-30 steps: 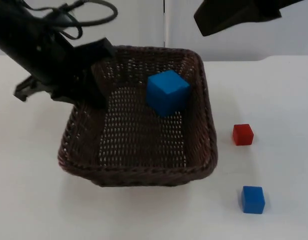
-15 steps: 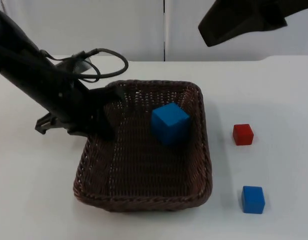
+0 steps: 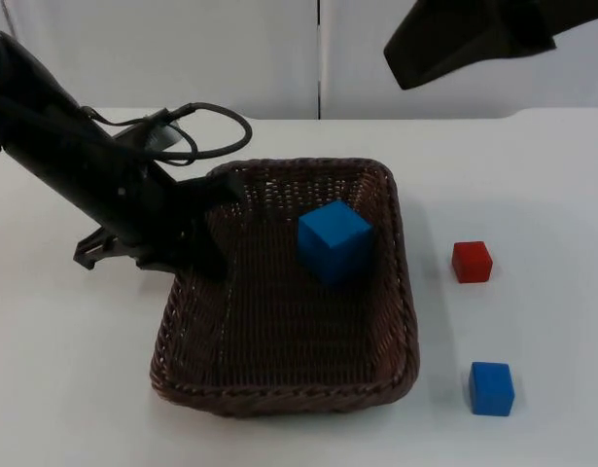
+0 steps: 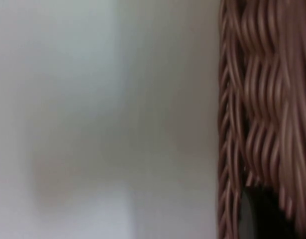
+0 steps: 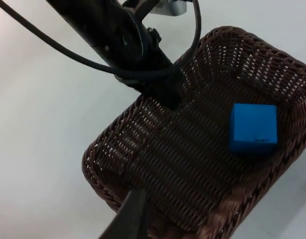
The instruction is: Pick up the basket with the left hand and place the largest block into the basket with the right hand.
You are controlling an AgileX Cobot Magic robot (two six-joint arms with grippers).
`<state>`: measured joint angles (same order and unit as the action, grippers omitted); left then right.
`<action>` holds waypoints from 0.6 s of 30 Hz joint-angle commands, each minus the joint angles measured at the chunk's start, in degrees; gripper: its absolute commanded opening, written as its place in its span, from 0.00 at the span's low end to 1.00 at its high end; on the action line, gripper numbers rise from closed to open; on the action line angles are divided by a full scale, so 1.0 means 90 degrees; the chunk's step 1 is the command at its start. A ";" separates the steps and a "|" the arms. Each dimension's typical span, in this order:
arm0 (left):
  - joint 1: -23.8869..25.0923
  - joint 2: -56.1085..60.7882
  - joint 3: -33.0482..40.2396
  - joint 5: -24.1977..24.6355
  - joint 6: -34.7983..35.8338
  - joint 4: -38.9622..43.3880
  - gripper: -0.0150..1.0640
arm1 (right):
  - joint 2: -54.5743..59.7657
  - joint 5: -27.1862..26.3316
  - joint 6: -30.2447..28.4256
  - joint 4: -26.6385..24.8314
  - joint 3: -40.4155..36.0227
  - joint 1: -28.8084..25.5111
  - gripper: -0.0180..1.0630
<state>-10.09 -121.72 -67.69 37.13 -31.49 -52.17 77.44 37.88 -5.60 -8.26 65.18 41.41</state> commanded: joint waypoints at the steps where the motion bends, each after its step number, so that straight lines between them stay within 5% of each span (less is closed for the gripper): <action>1: -0.0024 0.0000 0.0001 0.0183 -0.0015 -0.0076 0.01 | -0.0048 -0.0063 0.0020 -0.0072 -0.0029 0.0031 0.88; 9: -0.0024 0.0000 0.0001 0.0230 -0.0135 0.0007 0.10 | -0.0048 -0.0157 0.0032 -0.0101 -0.0029 0.0031 0.88; 12: -0.0024 0.0000 0.0001 0.0239 -0.0135 0.0007 0.38 | -0.0048 -0.0157 0.0032 -0.0101 -0.0029 0.0031 0.88; 13: -0.0024 0.0000 0.0001 0.0239 -0.0135 0.0007 0.38 | -0.0048 -0.0157 0.0032 -0.0101 -0.0029 0.0031 0.88; 14: -0.0024 0.0011 0.0001 0.0274 -0.0135 -0.0005 0.58 | -0.0048 -0.0157 0.0032 -0.0101 -0.0029 0.0031 0.88; 17: -0.0012 0.0061 0.0001 0.0317 -0.0135 -0.0243 0.96 | -0.0048 -0.0146 0.0032 -0.0101 -0.0029 0.0031 0.88; 18: -0.0012 0.0061 0.0001 0.0317 -0.0135 -0.0243 0.96 | -0.0048 -0.0146 0.0032 -0.0101 -0.0029 0.0031 0.88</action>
<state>-10.09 -121.72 -67.69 39.53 -32.42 -53.00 77.44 37.20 -5.37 -8.98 65.18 41.41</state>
